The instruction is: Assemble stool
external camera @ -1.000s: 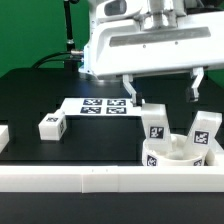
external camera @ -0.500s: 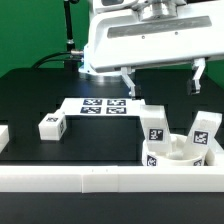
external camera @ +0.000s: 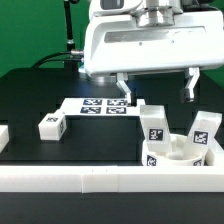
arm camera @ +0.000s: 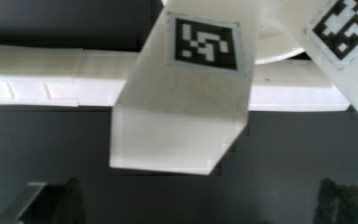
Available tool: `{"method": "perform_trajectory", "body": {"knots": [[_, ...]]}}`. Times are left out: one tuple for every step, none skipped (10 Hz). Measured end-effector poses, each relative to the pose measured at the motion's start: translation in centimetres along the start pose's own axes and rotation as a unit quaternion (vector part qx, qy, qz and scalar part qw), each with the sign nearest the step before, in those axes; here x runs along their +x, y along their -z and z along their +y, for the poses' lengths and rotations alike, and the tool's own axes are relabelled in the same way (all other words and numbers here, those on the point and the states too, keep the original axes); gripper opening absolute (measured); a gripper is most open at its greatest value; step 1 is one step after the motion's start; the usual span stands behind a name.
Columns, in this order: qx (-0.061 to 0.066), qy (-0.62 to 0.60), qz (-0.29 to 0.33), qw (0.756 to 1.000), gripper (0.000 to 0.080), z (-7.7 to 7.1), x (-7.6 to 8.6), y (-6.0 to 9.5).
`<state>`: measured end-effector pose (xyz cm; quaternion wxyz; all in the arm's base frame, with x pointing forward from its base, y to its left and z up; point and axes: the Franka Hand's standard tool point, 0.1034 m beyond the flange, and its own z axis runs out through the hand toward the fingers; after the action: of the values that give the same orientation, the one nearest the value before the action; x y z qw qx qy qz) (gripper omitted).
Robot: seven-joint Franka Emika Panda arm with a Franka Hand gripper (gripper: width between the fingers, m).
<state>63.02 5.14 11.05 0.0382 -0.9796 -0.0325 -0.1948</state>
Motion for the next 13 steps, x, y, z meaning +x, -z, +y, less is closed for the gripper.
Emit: {"method": "perform_trajectory", "body": {"knots": [[0.018,0.008,-0.059,0.998,0.0649,-0.5,-0.4,-0.1],[0.024,0.028,-0.103,0.994,0.0649,-0.3,-0.1,0.0],[0.035,0.040,-0.162,0.985,0.0649,-0.1,-0.2,0.2],[0.043,0.054,-0.188,0.980,0.0649,-0.1,0.6,0.1],[0.039,0.061,-0.172,0.982,0.0649,0.0,1.0,-0.2],[0.039,0.060,-0.174,0.982,0.0649,0.0,0.8,-0.2],[0.043,0.097,-0.173,0.979,0.0649,0.2,0.8,-0.2],[0.050,0.164,-0.172,0.970,0.0649,0.2,0.7,-0.3],[0.056,0.227,-0.172,0.957,0.0649,0.1,0.6,-0.4],[0.066,0.314,-0.169,0.932,0.0649,0.2,0.5,-0.6],[0.073,0.380,-0.165,0.907,0.0649,0.3,0.5,-0.7],[0.079,0.415,-0.162,0.892,0.0649,0.4,0.5,-0.7],[0.083,0.442,-0.161,0.879,0.0649,0.6,0.5,-0.7]]}}
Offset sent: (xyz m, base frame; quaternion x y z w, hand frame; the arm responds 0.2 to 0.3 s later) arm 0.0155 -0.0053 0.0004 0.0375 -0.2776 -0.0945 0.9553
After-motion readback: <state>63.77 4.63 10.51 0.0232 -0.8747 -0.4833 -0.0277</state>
